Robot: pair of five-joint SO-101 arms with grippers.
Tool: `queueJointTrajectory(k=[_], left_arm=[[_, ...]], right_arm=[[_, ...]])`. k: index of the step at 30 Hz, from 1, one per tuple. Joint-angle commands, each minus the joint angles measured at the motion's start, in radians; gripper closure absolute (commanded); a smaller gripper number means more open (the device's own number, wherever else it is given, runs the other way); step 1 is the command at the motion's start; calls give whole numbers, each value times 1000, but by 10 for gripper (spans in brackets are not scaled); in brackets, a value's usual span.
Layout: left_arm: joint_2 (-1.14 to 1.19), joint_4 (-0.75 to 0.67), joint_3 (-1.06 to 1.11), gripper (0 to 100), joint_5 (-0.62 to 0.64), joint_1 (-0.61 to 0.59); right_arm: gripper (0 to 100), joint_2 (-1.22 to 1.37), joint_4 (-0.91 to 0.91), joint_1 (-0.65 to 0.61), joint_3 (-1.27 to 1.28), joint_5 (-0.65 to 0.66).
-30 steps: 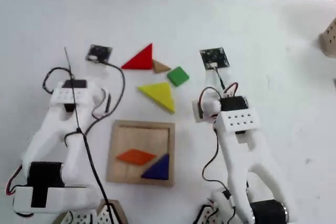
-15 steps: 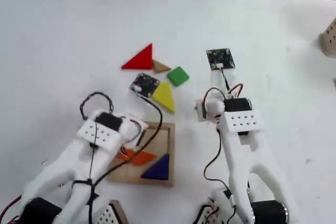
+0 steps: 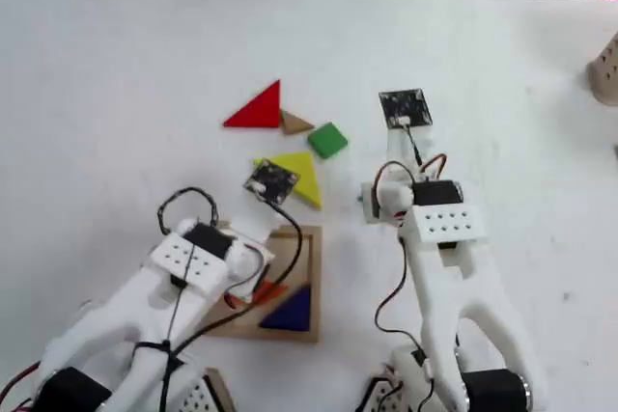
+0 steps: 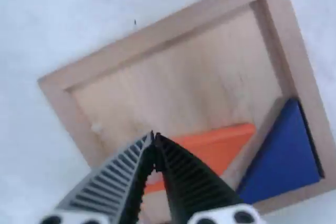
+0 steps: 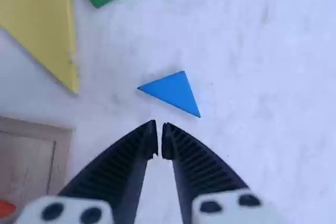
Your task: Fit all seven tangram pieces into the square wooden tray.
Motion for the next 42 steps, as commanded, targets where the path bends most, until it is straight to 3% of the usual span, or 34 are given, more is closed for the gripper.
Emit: queueJointTrajectory(k=[1,4,11,13,17,19,25,31,36,42], left_arm=[[-24,61,3,976,-126,13],[-24,103,3,976,-226,13],[-31,74,-29,976,-235,5],[-31,6,-52,976,-176,5],[-22,-175,-35,976,57,13],[-22,-232,-9,976,80,21],[-30,-143,-3,976,3,33],[-24,5,5,976,-175,117],[-31,44,37,976,-229,189],[-31,83,57,976,-293,194]], right_arm=[[981,-31,-21,4,-5,2],[981,-31,-22,4,-5,2],[981,-31,-39,4,2,2],[981,-31,-53,4,9,2],[981,-31,-58,4,11,2],[981,-31,-56,5,11,2],[981,-31,-56,4,11,2],[981,-31,-56,4,11,2],[981,-31,-56,5,11,2],[981,-31,-56,8,9,2]])
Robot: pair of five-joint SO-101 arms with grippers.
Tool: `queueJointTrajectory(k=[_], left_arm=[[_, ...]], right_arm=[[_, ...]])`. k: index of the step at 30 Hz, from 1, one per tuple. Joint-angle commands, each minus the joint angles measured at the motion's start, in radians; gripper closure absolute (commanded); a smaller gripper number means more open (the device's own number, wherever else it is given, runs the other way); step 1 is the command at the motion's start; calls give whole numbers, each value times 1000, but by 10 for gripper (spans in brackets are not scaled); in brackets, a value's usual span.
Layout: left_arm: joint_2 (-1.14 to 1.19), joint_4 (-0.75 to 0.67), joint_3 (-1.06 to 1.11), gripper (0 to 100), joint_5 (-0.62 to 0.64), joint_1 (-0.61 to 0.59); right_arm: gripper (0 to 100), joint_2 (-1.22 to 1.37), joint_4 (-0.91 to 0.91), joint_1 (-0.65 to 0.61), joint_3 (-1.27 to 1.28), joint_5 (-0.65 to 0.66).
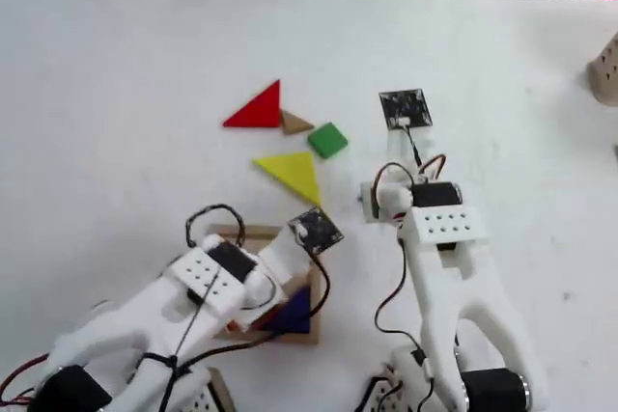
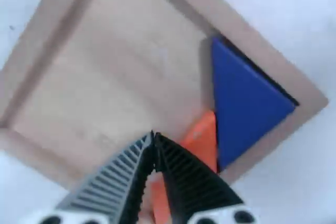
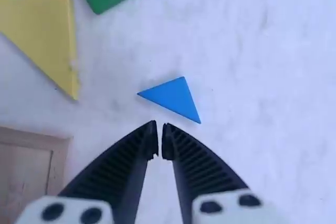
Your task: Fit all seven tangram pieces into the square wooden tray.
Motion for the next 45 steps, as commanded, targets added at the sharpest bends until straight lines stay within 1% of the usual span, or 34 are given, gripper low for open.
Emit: queueJointTrajectory(k=[1,8,10,18,22,26,28,30,32,34,38,45], left_arm=[[-30,21,14,976,-38,12],[-30,18,14,976,-34,10],[-30,21,-8,976,-34,-10],[-31,15,-144,976,-32,-302],[-28,-43,-150,974,-25,-395],[-22,-68,-152,969,48,-476],[-25,-66,-153,931,41,-519],[-25,-63,-150,861,41,-553],[-21,-60,-143,798,41,-568],[-21,-68,-106,772,40,-564],[-22,-120,-40,801,-3,-565],[-19,-97,-35,832,3,-559]], right_arm=[[981,-31,-16,8,-9,2],[981,-31,-16,7,-9,3],[981,-31,-16,5,-9,3],[981,-33,-16,4,-11,-6],[981,-33,-16,4,-11,-6],[981,-33,-16,4,-11,-2],[981,-33,-16,4,-9,0],[981,-33,-16,4,-9,0],[981,-33,-16,4,-9,2],[981,-33,-16,4,-9,2],[981,-33,-16,4,-9,2],[981,-33,-16,4,-9,2]])
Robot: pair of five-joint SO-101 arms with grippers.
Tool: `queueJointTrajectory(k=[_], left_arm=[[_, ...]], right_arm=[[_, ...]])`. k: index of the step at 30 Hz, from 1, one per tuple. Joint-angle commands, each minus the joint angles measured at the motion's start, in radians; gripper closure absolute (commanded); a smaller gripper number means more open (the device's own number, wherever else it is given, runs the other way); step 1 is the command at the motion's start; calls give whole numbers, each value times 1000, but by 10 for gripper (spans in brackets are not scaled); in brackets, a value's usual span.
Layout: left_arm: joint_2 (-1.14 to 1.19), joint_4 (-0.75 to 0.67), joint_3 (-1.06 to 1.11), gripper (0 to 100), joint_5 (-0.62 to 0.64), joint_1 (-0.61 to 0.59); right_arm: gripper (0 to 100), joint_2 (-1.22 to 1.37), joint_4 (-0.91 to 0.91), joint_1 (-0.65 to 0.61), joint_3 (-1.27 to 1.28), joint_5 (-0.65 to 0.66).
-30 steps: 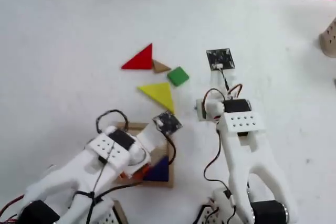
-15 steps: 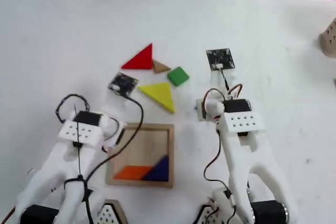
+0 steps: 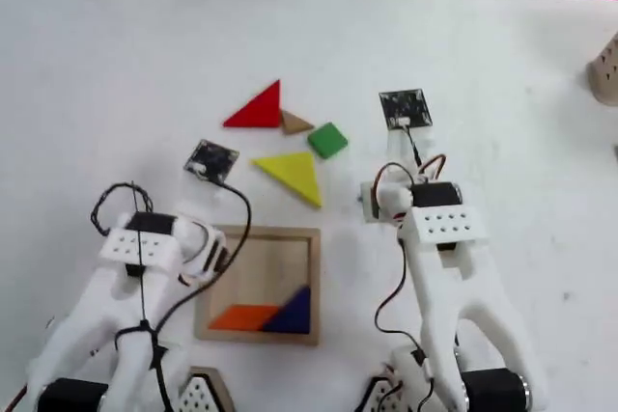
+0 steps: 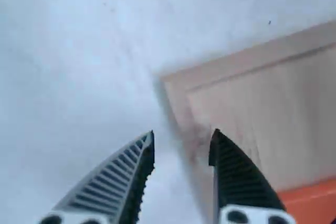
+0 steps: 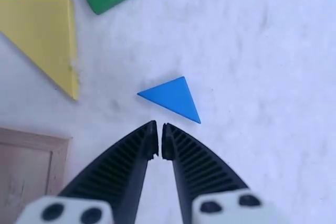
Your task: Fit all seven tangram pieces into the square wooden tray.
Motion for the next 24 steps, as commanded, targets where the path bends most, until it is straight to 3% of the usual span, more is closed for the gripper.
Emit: queueJointTrajectory(k=[1,8,13,24], left_arm=[[-4,6,0,841,-8,-4],[-4,20,11,945,-5,50],[-2,40,15,893,78,61],[-4,41,-38,884,86,53]], right_arm=[[981,-33,-16,4,-9,2],[981,-33,-16,4,-8,2],[981,-33,-16,8,-8,2],[981,-33,-16,10,-8,2]])
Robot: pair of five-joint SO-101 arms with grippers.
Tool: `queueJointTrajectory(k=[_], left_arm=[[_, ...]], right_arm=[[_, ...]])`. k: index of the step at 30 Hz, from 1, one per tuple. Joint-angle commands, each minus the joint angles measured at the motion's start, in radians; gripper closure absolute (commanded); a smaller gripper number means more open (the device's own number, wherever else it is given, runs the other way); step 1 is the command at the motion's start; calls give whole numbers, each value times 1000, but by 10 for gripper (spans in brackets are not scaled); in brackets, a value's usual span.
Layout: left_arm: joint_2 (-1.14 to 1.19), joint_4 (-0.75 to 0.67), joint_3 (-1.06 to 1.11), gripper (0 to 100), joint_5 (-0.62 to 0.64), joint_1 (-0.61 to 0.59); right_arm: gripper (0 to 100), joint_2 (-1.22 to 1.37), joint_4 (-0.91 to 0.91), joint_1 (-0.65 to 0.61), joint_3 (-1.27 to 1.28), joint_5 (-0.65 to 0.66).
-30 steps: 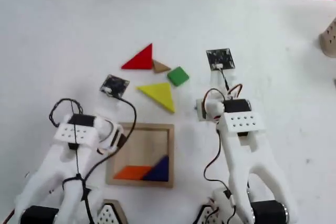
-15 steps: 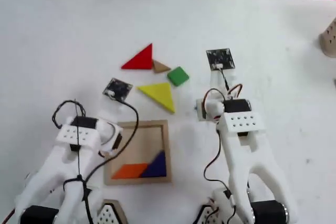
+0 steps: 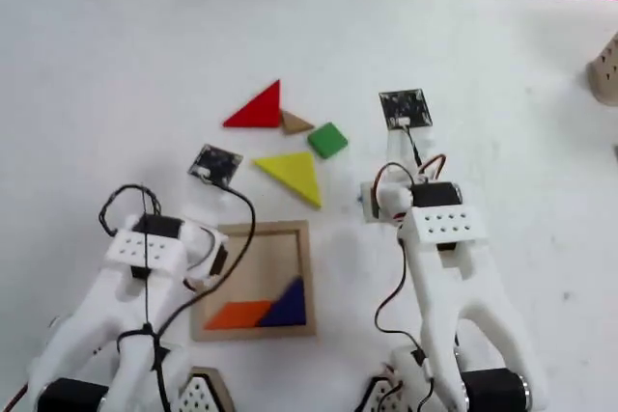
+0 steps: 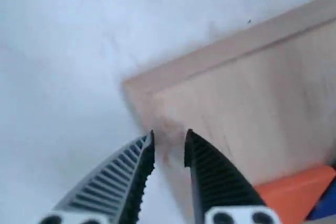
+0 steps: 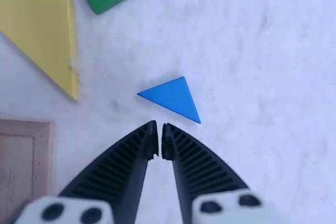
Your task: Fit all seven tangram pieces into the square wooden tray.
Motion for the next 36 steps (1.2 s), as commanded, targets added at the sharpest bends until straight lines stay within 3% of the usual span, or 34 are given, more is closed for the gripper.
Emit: queueJointTrajectory(k=[1,3,7,12,17,24,36], left_arm=[[-4,23,-80,883,3,7],[-4,66,-163,882,-34,8],[-2,186,-324,820,-327,15],[-1,233,-381,786,-427,24],[160,221,-388,786,-420,99],[447,34,-471,786,-410,87],[478,28,-537,786,-563,82]], right_arm=[[981,-33,-16,8,-8,2],[981,-33,-16,7,-8,2],[981,-33,-16,12,-6,2],[981,-33,-16,12,-6,2],[981,-33,-16,12,-6,2],[981,-33,-16,12,-6,2],[981,-33,-16,10,-6,3]])
